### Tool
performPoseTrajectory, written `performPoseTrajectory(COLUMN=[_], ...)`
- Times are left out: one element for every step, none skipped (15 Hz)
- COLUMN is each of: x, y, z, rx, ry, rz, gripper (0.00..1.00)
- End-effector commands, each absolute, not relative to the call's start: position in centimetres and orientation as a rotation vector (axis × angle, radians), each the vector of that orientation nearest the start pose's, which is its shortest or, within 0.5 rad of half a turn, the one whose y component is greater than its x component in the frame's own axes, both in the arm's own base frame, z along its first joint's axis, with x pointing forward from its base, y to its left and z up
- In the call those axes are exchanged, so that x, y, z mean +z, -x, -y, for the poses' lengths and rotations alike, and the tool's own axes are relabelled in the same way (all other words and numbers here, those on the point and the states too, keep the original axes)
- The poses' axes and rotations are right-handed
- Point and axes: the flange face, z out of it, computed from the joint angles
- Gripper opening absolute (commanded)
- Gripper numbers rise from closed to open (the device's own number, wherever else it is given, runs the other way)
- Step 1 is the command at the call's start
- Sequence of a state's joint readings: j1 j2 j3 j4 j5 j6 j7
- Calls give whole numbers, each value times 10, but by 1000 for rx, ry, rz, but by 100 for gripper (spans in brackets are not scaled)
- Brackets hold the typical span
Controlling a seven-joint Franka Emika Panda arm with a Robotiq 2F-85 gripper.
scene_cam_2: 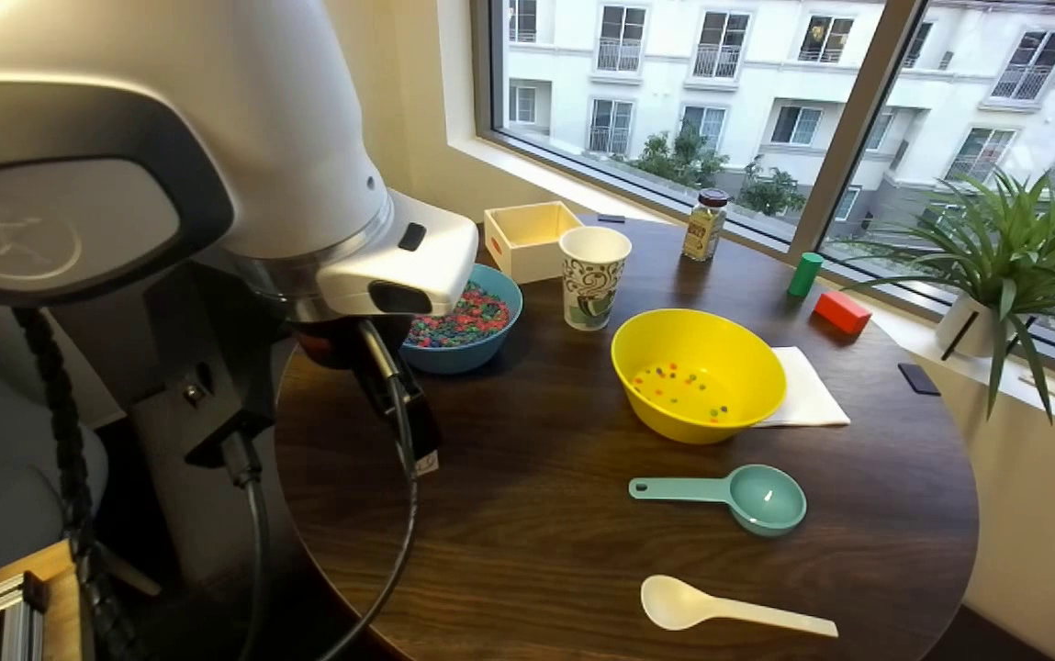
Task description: Pick up the top square block from the stack of blocks and put it on the table then flip it forward once
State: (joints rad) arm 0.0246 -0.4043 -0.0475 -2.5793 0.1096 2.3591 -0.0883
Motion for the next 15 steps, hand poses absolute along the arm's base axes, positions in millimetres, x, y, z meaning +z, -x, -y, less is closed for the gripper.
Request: performPoseTrajectory(x=[407,405,404,403,402,402,402,403,404,405,406,408,410,415,421], y=[-430,-431,-432,-432,-433,-433,-433,-433,-433,-433,-433,-433,-433,-432,-432], z=[8,8,8,9,9,9,10,10,11,12,12,13,13,14,16], rx=[-262,-255,-253,-248,-243,-240,-240,-240,-243,-244,-247,-252,-257,-270,-286], ry=[3002,2998,2998,3000,2999,2999,3000,3000,3002,3001,3000,3002,3003,3010,3014], rz=[-24,-30,-37,-43,-44,-44,-47,-48,-51,-53,-54,-54,-53,-50,-55], gripper=[100,75,73,66,58,49,42,33,26,18,11,8,8,8,8])
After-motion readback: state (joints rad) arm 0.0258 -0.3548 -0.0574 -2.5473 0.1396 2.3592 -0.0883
